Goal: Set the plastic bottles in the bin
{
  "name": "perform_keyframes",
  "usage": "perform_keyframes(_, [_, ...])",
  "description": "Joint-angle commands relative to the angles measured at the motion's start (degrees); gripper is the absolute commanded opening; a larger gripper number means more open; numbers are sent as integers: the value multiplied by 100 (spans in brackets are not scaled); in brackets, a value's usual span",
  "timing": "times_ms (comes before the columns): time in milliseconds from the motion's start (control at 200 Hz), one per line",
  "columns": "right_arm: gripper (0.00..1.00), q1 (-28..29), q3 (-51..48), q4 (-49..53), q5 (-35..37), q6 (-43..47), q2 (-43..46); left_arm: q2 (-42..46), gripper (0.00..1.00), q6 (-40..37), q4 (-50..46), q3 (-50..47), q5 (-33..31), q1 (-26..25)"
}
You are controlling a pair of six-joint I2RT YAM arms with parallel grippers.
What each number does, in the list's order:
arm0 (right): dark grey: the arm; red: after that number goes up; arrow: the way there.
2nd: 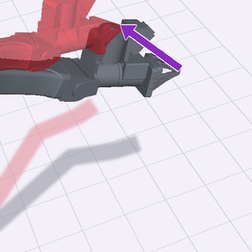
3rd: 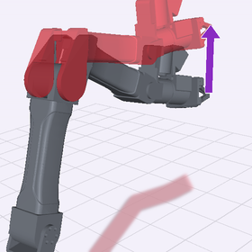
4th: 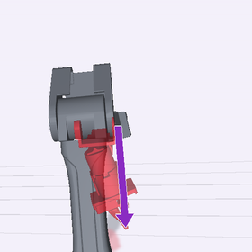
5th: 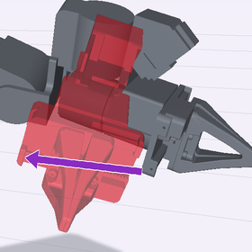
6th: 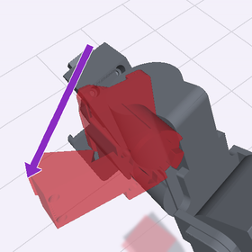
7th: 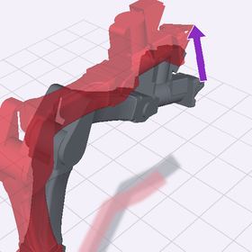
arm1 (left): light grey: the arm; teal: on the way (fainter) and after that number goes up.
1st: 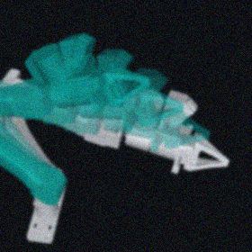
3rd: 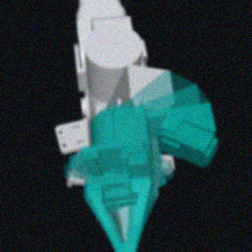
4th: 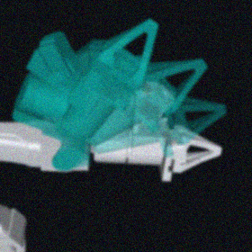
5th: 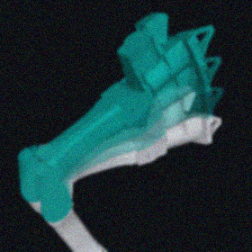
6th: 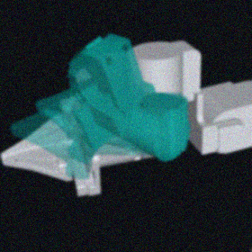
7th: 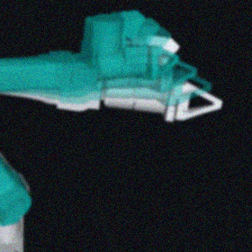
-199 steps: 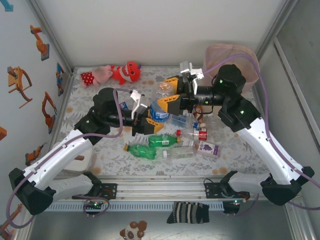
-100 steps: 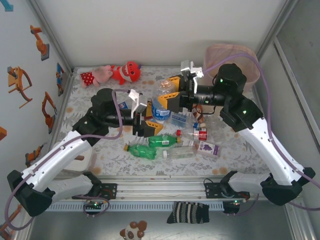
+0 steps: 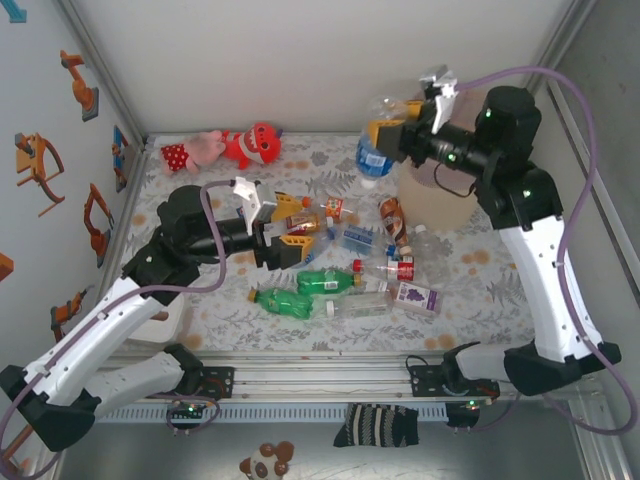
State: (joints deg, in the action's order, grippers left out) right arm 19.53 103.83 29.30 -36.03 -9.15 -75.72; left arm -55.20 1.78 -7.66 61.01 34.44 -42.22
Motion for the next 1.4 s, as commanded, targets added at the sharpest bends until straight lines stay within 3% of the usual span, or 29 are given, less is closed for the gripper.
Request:
perform_keyframes(0, [56, -597, 505, 441, 285, -9, -271, 156, 83, 250, -97, -82, -410, 116])
perform_keyframes(210, [54, -1609, 1457, 1187, 923, 251, -1103, 154, 86, 635, -562, 87, -680, 398])
perform_keyframes(476, [53, -2243, 2221, 1979, 2249, 649, -2120, 119, 85, 846, -816, 168, -1098, 563])
perform_keyframes(661, [52, -2343, 2339, 2304, 2599, 818, -2694, 89, 86, 800, -798, 134, -1106, 597])
perform_keyframes(1397, [50, -2334, 1827, 2899, 2524, 642, -4647, -70, 85, 947, -788, 149, -1071, 627])
